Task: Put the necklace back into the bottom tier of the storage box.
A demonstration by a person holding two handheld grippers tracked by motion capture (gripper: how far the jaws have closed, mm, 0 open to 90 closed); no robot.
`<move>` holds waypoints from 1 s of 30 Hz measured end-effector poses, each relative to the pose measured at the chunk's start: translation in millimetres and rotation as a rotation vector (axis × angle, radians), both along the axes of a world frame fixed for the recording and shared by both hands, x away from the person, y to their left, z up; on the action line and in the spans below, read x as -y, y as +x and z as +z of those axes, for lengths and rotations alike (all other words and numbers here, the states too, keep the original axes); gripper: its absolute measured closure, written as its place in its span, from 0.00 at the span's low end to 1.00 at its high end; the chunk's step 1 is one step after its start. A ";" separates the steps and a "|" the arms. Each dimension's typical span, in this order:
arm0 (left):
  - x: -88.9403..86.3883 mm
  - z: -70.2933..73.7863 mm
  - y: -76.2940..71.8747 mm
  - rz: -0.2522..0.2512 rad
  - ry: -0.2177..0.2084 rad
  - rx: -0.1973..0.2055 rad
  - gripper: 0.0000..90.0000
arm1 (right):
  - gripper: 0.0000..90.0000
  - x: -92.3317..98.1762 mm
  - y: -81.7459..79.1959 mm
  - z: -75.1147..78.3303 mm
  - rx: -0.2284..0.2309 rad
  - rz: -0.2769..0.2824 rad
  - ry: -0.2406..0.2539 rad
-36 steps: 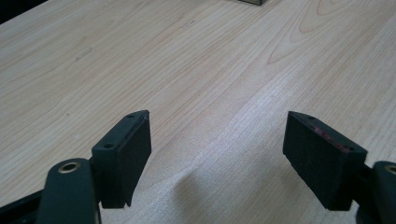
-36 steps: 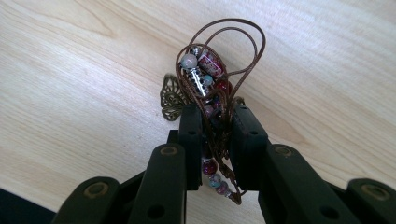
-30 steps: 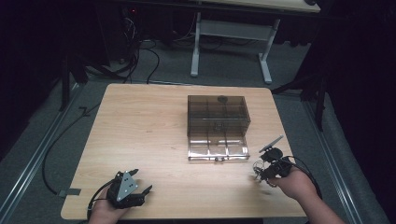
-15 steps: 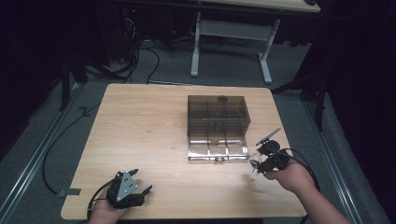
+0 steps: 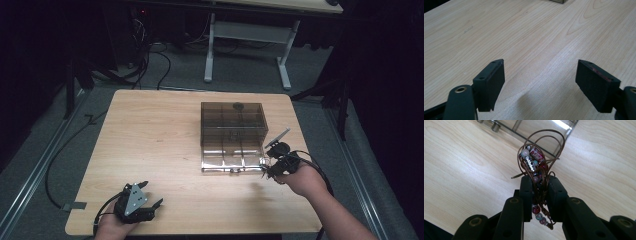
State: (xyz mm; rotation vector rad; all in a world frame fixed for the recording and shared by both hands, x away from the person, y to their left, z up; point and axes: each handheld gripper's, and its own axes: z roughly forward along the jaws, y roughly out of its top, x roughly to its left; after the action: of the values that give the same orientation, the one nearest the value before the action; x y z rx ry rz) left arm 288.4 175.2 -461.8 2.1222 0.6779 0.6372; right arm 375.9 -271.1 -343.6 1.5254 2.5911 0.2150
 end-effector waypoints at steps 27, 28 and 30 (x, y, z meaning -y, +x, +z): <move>-0.5 0.1 0.3 -0.003 -0.001 -0.004 0.26 | 0.86 -40.9 34.8 0.1 0.008 0.064 0.008; -0.5 0.0 0.2 -0.003 -0.001 -0.004 0.26 | 0.86 -42.8 36.3 0.0 0.007 0.066 0.007; -0.6 0.1 0.2 -0.003 -0.001 -0.003 0.26 | 0.86 -47.0 38.9 -0.7 0.005 0.058 0.007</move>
State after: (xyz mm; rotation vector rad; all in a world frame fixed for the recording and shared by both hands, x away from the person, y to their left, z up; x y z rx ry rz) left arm 288.6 175.7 -461.7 2.1233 0.6768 0.6328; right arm 414.8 -224.1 -344.3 1.4503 2.6356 0.2333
